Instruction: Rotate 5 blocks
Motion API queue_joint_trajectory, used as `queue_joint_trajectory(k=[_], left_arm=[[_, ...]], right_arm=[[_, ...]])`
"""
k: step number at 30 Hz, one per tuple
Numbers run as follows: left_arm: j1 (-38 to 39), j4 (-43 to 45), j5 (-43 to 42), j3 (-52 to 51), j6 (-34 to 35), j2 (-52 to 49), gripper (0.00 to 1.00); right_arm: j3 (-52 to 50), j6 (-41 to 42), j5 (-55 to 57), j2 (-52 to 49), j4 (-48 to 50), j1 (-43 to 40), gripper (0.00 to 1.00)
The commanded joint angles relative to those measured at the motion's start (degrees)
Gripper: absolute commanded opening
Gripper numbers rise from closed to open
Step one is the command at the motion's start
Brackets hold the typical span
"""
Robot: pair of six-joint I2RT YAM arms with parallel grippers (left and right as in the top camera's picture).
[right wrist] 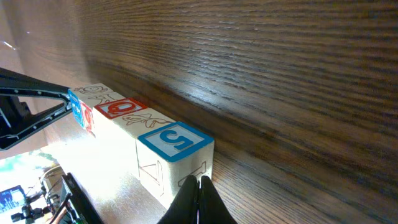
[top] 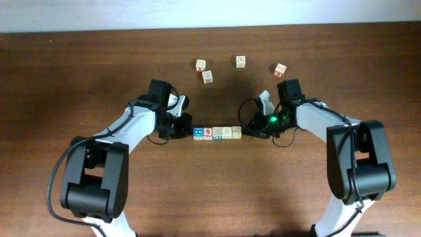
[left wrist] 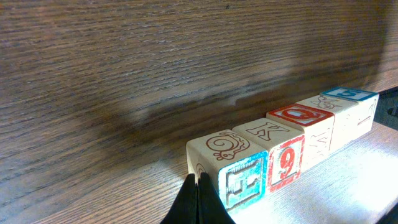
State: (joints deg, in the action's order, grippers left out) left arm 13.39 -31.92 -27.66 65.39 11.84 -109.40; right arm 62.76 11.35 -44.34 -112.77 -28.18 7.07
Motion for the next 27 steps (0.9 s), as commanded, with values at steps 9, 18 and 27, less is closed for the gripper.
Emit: queue_joint_trajectory(k=[9, 18, 27], left_arm=[[0.33, 0.37, -1.07, 0.79, 0.57, -1.16, 0.0], [0.33, 0.39, -1.07, 0.79, 0.57, -1.16, 0.0], [0.33, 0.46, -1.07, 0.79, 0.57, -1.16, 0.0]], right_arm=[[-0.61, 1.57, 0.87, -0.87, 0.76, 1.27, 0.04], [-0.61, 0.85, 0.0, -0.87, 0.83, 1.33, 0.04], [-0.39, -2.27, -5.4, 0.09, 1.62, 2.71, 0.04]])
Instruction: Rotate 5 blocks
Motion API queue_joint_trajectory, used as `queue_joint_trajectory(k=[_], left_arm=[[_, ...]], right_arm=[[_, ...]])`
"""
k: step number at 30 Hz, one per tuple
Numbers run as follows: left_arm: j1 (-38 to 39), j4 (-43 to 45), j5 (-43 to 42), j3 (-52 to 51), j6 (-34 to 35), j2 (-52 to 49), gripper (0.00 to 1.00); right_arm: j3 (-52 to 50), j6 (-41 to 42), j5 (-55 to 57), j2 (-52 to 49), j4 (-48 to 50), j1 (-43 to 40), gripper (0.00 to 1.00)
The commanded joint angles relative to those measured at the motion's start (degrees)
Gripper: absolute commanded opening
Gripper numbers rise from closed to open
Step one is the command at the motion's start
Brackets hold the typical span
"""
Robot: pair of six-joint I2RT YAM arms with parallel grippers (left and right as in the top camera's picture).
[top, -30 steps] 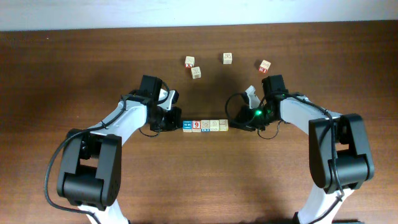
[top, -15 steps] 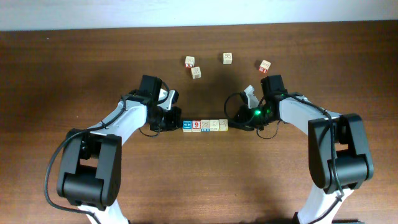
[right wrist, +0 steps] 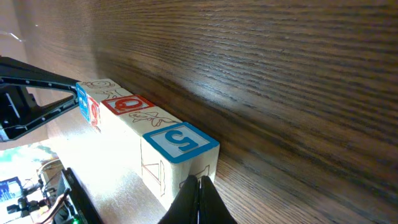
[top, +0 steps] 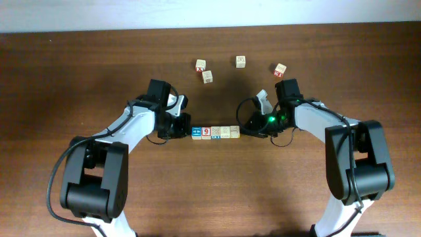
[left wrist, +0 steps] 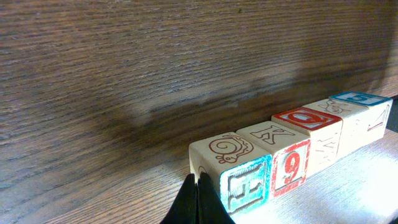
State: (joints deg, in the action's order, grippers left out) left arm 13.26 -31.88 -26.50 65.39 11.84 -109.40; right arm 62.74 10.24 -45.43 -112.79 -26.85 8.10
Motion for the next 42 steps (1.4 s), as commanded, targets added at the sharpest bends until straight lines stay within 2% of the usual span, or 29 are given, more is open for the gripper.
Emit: queue_joint_trajectory(k=[1, 25, 42], left_arm=[[0.46, 0.42, -2.23, 0.79, 0.59, -1.16, 0.0], [0.46, 0.79, -2.69, 0.79, 0.98, -1.16, 0.0], [0.46, 0.76, -2.64, 0.79, 0.96, -1.16, 0.0]], right_arm=[[-0.37, -1.29, -4.31, 0.46, 0.26, 1.75, 0.04], [-0.17, -1.42, -6.6, 6.36, -0.09, 2.6, 0.04], [3.3, -0.74, -3.43, 6.43, -1.88, 8.07, 0.04]])
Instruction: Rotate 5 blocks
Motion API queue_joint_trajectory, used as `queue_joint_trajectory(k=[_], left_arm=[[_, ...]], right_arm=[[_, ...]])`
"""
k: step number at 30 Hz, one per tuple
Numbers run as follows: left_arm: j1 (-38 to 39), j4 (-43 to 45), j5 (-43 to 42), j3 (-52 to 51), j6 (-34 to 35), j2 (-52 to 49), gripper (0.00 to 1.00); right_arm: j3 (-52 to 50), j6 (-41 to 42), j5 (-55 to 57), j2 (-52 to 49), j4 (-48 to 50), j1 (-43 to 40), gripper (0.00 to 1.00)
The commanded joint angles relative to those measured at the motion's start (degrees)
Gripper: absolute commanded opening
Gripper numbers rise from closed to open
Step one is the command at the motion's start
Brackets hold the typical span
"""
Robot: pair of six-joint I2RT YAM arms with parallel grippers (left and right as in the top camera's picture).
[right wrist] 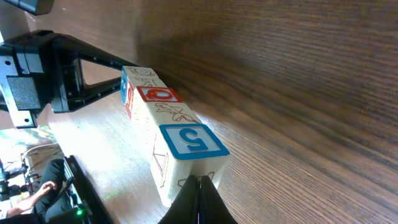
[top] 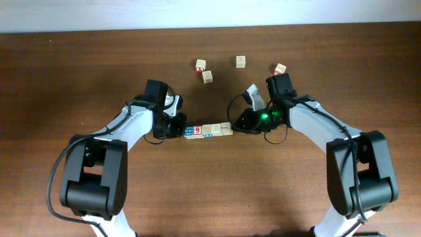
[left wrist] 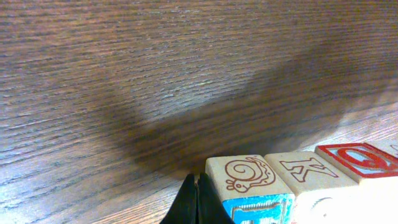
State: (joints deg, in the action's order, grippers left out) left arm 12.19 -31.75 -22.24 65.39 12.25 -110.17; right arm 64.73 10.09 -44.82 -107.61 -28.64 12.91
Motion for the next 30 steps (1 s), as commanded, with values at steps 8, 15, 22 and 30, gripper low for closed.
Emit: queue_joint_trajectory(k=[8, 15, 22, 30], left_arm=[[1.53, 0.63, -6.88, 0.85, 0.55, -0.39, 0.0], [1.53, 0.63, -6.91, 0.9, 0.55, -0.39, 0.0], [1.53, 0.63, -6.88, 0.9, 0.55, -0.39, 0.0], [1.53, 0.63, -6.88, 0.9, 0.55, -0.39, 0.0]], right_arm=[[1.62, -0.59, -4.02, 3.13, -0.68, 4.09, 0.04], [2.25, 0.07, -0.68, 3.13, -0.94, 6.23, 0.04], [2.25, 1.64, 4.61, 2.34, -1.81, 6.21, 0.04], [2.25, 5.44, 14.25, 2.29, -7.32, 4.09, 0.04]])
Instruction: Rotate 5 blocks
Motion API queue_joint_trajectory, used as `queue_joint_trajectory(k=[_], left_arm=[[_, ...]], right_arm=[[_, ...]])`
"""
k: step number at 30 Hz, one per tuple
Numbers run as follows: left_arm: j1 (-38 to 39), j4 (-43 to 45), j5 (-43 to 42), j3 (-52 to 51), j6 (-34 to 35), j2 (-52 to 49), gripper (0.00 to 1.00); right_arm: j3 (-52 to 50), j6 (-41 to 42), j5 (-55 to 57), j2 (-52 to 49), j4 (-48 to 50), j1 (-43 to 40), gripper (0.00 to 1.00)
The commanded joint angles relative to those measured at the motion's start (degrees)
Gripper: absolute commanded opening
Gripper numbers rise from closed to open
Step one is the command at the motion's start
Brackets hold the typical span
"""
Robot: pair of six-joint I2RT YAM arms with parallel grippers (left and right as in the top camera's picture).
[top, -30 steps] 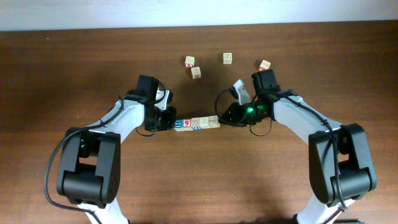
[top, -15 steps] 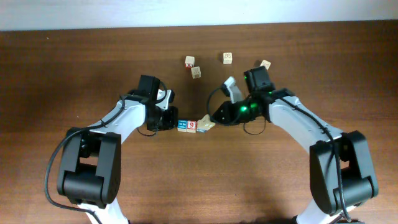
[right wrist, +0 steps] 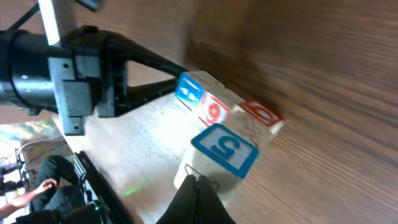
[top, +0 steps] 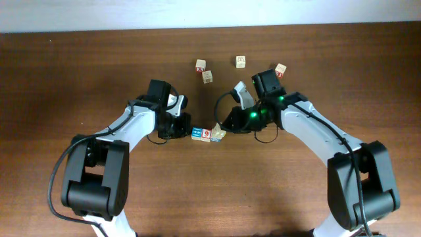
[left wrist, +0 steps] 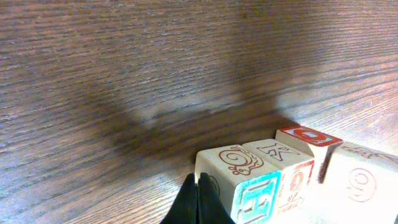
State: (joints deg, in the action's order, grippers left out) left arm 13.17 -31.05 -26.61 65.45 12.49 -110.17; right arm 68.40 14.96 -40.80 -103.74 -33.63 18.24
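Note:
The lettered wooden blocks no longer form a straight row [top: 206, 134]; they sit bunched between my two grippers. My left gripper [top: 187, 129] is shut, its tip against the end block with the snail top and blue H face [left wrist: 239, 180]. Beside that block are the K/9 block [left wrist: 283, 163] and a red-topped block [left wrist: 309, 138]. My right gripper [top: 226, 127] is shut too, its tip [right wrist: 199, 184] pressed on the blue 5 block [right wrist: 222, 149], which stands askew in front of the red-topped block [right wrist: 264, 117].
Several loose blocks lie at the back: two [top: 200, 64] [top: 208, 76] behind the row, one [top: 241, 61] further right and a red-marked one [top: 281, 68] beside my right arm. The brown wooden table [top: 79, 79] runs wide to both sides.
My right gripper has moved left and the 5 block with it. The row, then long and slightly slanted, is now folded short. My left gripper sits slightly further right, still on the H block.
First the five blocks lay in a straight row pinched between both shut grippers. Then the row stood a little further left. Later it was slanted, its right end further back. Now the right end has folded toward the left end and the line is broken.

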Motion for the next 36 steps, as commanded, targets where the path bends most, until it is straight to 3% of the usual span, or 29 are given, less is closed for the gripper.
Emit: queue_joint_trajectory(k=[1, 23, 28, 36], left_arm=[[0.55, -0.07, -2.51, 0.83, 0.31, -0.39, 0.0], [0.55, 0.0, -2.49, 0.83, 0.31, -0.39, 0.0], [0.55, 0.17, -2.49, 0.83, 0.31, -0.39, 0.0], [0.55, 1.03, -1.84, 0.83, 0.33, -0.39, 0.0]], right_arm=[[-1.42, 0.57, 10.73, -1.57, -3.1, -1.4, 0.04], [-1.6, 2.56, 15.69, -5.49, -2.34, -1.4, 0.04], [1.99, 2.49, 16.39, -5.49, -2.78, -1.51, 0.27], [5.55, 2.27, 21.2, -5.49, -5.35, -1.81, 0.29]])
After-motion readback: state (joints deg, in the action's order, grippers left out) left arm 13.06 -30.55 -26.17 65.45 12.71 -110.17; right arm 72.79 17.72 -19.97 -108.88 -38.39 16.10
